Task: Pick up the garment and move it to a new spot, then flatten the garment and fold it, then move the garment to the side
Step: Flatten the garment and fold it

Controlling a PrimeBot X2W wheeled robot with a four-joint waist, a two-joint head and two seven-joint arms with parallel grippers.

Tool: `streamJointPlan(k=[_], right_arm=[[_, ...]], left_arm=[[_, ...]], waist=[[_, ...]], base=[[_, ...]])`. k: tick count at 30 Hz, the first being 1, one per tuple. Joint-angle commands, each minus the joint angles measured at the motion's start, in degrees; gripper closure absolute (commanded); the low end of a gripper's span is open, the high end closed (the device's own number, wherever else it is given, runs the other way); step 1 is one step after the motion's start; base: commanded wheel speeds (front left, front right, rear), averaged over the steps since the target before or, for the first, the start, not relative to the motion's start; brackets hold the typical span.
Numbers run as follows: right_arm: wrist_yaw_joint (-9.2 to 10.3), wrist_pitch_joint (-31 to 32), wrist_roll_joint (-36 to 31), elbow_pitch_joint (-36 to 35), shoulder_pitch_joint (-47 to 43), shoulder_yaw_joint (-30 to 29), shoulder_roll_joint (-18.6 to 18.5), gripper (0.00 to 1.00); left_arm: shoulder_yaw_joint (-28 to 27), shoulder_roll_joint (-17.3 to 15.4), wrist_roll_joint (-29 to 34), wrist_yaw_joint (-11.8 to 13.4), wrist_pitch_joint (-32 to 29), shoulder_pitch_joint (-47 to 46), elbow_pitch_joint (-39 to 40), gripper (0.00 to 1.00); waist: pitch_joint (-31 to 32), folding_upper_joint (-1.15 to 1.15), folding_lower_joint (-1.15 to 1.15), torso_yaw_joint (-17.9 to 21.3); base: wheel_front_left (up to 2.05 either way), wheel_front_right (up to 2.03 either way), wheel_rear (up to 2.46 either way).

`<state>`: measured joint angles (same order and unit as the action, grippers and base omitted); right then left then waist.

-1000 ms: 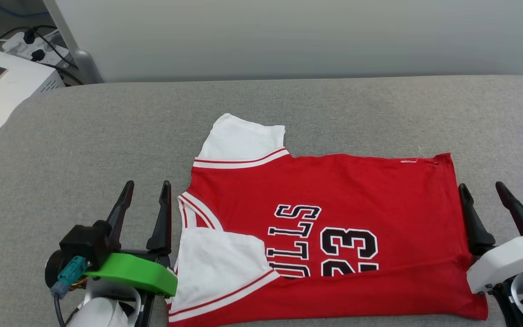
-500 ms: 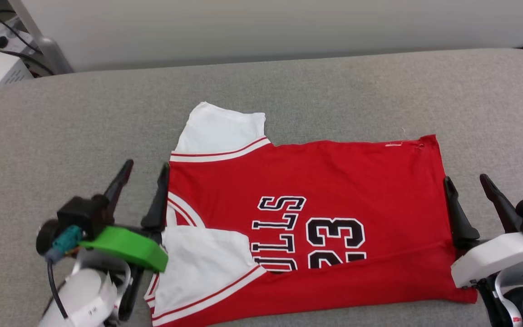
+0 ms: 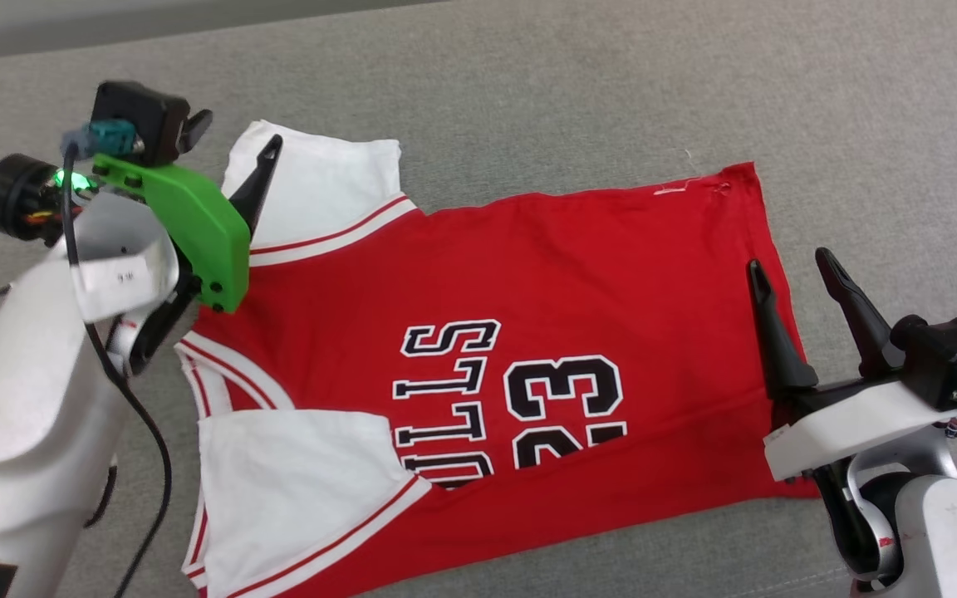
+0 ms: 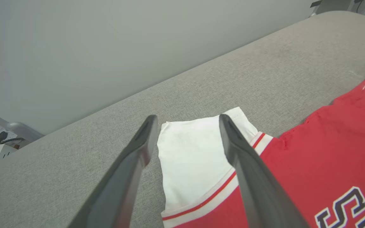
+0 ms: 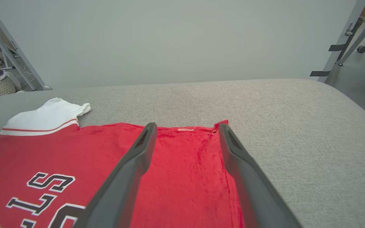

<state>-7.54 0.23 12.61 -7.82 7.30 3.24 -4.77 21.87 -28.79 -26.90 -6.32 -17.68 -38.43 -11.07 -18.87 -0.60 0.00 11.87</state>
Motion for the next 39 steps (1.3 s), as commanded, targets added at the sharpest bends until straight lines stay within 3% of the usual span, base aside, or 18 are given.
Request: streamJointPlan(k=[1, 7, 11, 19, 24, 25, 26, 39], right_arm=[[0.05, -0.7, 0.0, 0.3, 1.1, 0.4, 0.3, 0.0], [0.05, -2.6, 1.1, 2.8, 2.2, 1.5, 1.2, 0.0], [0.05, -4.3, 2.0, 5.2, 2.9, 3.1, 1.5, 0.0], [0.05, -6.3, 2.9, 8.3, 4.9, 4.5, 1.7, 0.0], [0.05, -6.9, 3.3, 9.6, 6.0, 5.5, 1.8, 0.0], [0.05, -7.0, 3.4, 9.8, 6.1, 5.7, 1.8, 0.0], [0.05, -7.1, 3.3, 10.3, 6.5, 5.7, 1.8, 0.0], [0.05, -3.2, 1.4, 9.3, 5.7, 3.0, 0.4, 0.0]], left_arm=[[0.3, -0.9, -0.9, -0.4, -2.9, -2.7, -1.4, 0.0], [3.3, -4.9, -3.4, -0.9, -17.3, -10.5, -7.9, 0.0], [4.5, -7.4, -5.9, -1.1, -23.6, -14.1, -11.0, 0.0], [4.5, -9.7, -8.0, -1.0, -29.6, -19.6, -16.8, 0.0], [4.5, -9.9, -7.5, 0.4, -30.9, -21.2, -19.8, 0.0], [4.8, -9.9, -7.5, 0.5, -31.5, -21.2, -20.5, 0.38], [5.2, -9.3, -8.4, 0.4, -33.0, -20.6, -22.0, 1.0], [1.1, -5.5, -13.1, 0.8, -22.2, -18.3, -21.9, 1.0]], waist=[[-4.8, 0.6, 0.0, 4.7], [-7.8, 0.6, 0.0, 7.3], [-9.3, 0.6, 0.0, 8.7], [-11.8, 0.6, 0.0, 10.3], [-12.7, 0.6, 0.0, 10.6], [-12.7, 0.6, 0.0, 10.6], [-12.7, 0.6, 0.0, 10.6], [-7.0, 0.6, 0.0, 7.1]], base=[[0.0, 0.0, 0.0], [0.0, 0.0, 0.0], [0.0, 0.0, 0.0], [0.0, 0.0, 0.0], [0.0, 0.0, 0.0], [0.0, 0.0, 0.0], [0.0, 0.0, 0.0], [0.0, 0.0, 0.0]])
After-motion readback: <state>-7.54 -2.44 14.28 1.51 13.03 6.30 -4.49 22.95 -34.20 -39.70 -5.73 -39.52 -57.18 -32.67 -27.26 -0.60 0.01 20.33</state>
